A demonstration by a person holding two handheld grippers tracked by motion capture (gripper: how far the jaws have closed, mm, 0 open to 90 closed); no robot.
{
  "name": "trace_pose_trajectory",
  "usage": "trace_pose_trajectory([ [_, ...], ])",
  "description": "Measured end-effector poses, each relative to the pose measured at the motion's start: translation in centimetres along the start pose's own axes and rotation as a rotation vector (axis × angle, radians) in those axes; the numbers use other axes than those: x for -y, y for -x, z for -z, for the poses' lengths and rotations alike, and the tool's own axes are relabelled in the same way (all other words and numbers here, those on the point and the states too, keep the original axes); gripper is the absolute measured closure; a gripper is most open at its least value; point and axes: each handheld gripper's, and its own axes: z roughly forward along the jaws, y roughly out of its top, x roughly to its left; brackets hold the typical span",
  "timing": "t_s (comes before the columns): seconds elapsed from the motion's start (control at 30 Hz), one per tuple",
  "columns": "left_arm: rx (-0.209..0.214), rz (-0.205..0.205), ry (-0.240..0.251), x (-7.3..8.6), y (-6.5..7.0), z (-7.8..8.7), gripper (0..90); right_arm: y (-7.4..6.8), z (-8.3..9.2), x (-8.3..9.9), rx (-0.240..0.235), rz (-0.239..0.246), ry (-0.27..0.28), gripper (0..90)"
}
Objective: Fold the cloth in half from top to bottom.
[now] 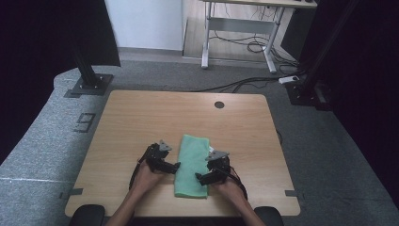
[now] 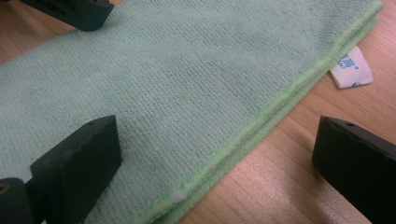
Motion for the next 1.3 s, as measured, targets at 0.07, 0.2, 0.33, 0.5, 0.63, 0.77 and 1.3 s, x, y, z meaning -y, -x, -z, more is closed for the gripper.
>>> trace_pose_trajectory([
  [0.07,0.003,0.003,0.008,0.2,0.0,0.1,1.1,0.2,0.1,-0.1,-0.036,0.007,-0.002,1.6],
  [0.2,0.003,-0.002,0.006,0.4,0.1,0.2,1.2,1.3,0.5,-0.7,-0.049,-0.026,0.022,2.9],
  [0.33,0.006,-0.01,0.008,0.6,0.2,0.4,1.3,2.9,0.7,-2.0,-0.026,-0.045,0.033,6.1],
  [0.5,0.006,-0.009,0.012,0.7,0.3,0.4,1.9,5.0,0.3,-3.9,0.011,-0.075,0.022,22.5],
  [0.63,0.006,-0.009,0.016,0.7,0.3,0.4,1.9,6.1,-0.5,-5.2,0.016,-0.07,0.02,39.4],
  [0.77,0.006,-0.006,0.018,0.7,0.3,0.4,1.9,6.7,-1.6,-6.3,0.027,-0.074,0.001,49.1],
  [1.3,0.011,-0.021,0.026,0.8,0.4,0.6,3.0,7.7,-4.4,-7.1,0.018,-0.065,-0.054,60.1],
])
